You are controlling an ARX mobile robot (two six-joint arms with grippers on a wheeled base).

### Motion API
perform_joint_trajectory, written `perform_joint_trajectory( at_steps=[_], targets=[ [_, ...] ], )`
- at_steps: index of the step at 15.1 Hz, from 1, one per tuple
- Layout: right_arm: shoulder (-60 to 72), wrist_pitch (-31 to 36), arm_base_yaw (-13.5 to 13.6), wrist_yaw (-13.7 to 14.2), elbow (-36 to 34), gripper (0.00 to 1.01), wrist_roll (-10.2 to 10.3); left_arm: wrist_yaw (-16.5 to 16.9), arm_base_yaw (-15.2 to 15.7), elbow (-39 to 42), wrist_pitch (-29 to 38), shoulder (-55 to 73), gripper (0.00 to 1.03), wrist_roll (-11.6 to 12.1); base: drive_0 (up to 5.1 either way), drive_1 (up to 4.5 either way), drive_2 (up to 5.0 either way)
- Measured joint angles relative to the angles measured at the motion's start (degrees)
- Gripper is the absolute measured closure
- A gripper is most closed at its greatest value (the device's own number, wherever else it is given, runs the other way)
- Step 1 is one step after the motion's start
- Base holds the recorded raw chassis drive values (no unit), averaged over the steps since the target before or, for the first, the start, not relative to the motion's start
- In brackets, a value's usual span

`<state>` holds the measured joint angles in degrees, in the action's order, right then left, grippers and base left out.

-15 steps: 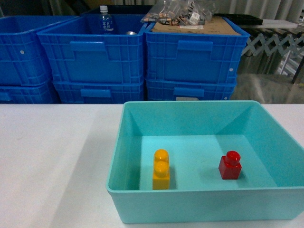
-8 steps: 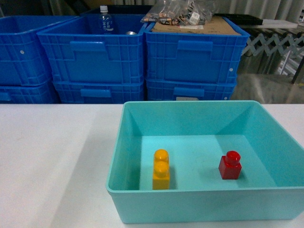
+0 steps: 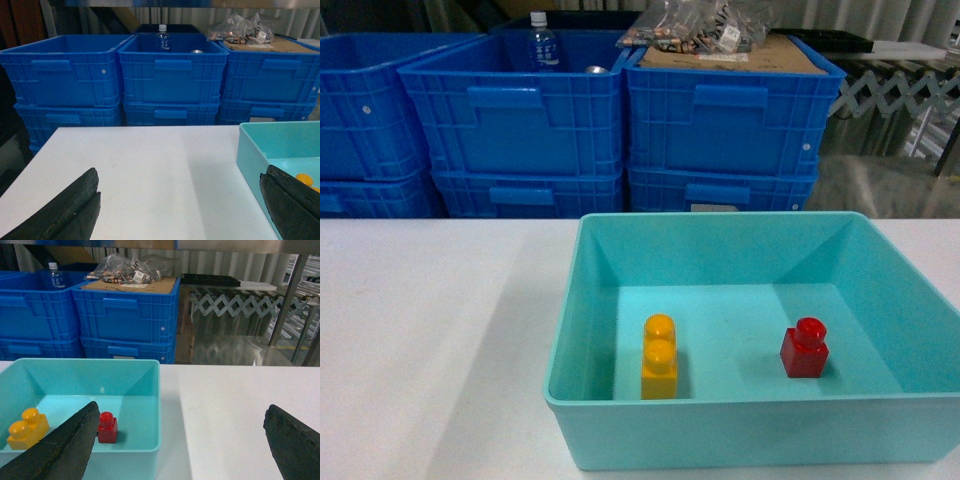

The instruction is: Pick red block from blue box to shelf

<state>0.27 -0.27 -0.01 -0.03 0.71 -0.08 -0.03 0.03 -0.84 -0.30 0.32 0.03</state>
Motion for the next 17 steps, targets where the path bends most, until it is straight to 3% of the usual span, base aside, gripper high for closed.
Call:
perform_joint_trajectory(
  at_steps=[17],
  targets=[
    [0.0, 0.0, 0.0, 0.0, 0.0, 0.03, 0.0, 0.0, 0.0, 0.0, 0.0, 0.0, 0.05, 0.0, 0.0, 0.0, 0.0]
  ],
)
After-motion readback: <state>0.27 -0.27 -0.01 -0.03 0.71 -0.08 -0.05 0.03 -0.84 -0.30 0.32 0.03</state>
